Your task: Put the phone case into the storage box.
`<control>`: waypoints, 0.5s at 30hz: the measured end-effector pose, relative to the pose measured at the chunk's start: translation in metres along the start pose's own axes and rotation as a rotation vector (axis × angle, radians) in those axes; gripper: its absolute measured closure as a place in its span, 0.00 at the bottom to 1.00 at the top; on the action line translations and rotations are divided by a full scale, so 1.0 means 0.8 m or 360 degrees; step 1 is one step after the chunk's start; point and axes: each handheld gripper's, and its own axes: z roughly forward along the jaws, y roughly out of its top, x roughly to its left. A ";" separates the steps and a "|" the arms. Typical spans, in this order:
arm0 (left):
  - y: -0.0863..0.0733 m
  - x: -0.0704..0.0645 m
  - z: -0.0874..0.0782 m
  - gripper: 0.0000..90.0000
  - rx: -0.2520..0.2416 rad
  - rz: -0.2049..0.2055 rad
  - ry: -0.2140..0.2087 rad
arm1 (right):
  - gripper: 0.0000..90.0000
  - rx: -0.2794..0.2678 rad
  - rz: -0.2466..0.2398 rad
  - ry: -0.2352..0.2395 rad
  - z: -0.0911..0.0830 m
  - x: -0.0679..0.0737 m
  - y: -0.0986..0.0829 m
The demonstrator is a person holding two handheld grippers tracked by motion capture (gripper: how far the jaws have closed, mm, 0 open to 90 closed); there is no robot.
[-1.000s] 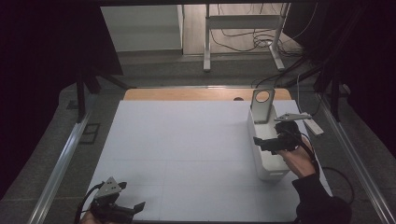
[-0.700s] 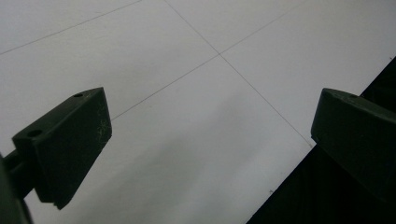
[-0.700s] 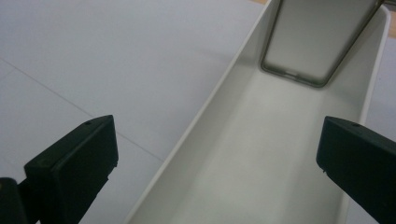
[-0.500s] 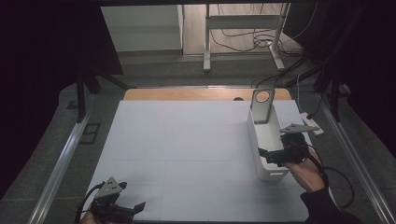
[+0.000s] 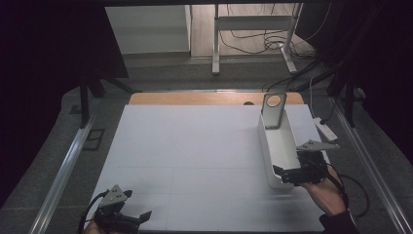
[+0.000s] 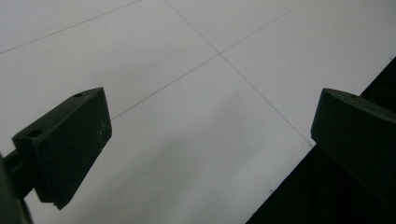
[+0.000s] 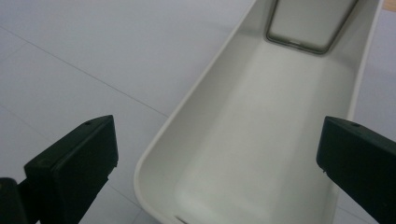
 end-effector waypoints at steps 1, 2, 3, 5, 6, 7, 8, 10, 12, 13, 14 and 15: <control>0.000 0.000 0.000 0.00 0.0000 0.0000 0.0000 | 0.00 0.0000 0.0000 0.0000 0.000 0.000 0.000; 0.000 0.000 0.000 0.00 -0.0001 -0.0001 -0.0002 | 0.00 -0.0002 0.0005 0.0001 -0.002 0.000 -0.002; 0.000 0.000 0.000 0.00 -0.0001 -0.0002 0.0001 | 0.00 -0.0004 0.0008 0.0000 -0.003 0.001 -0.004; 0.001 0.000 -0.001 0.00 -0.0004 -0.0005 -0.0003 | 0.00 -0.0009 0.0003 -0.0015 -0.007 0.002 -0.007; 0.001 0.000 -0.002 0.00 -0.0007 -0.0004 -0.0004 | 0.00 -0.0010 0.0004 -0.0016 -0.008 0.003 -0.009; 0.001 0.000 -0.002 0.00 -0.0008 -0.0010 -0.0006 | 0.00 -0.0016 0.0002 -0.0015 -0.010 0.003 -0.011; 0.001 0.001 -0.003 0.00 -0.0010 -0.0009 -0.0004 | 0.00 -0.0017 0.0008 -0.0019 -0.012 0.004 -0.012; 0.001 0.001 -0.005 0.00 -0.0019 -0.0016 -0.0005 | 0.00 -0.0024 0.0009 -0.0024 -0.016 0.005 -0.016; 0.002 0.002 -0.006 0.00 -0.0026 -0.0017 -0.0009 | 0.00 -0.0028 0.0015 -0.0027 -0.019 0.006 -0.019; 0.001 0.002 -0.007 0.00 -0.0031 -0.0025 -0.0009 | 0.00 -0.0029 0.0019 -0.0029 -0.021 0.006 -0.021; 0.001 0.003 -0.008 0.00 -0.0034 -0.0027 -0.0011 | 0.00 -0.0027 0.0020 -0.0035 -0.022 0.006 -0.023; 0.001 0.003 -0.009 0.00 -0.0037 -0.0031 -0.0010 | 0.00 -0.0027 0.0019 -0.0045 -0.024 0.006 -0.025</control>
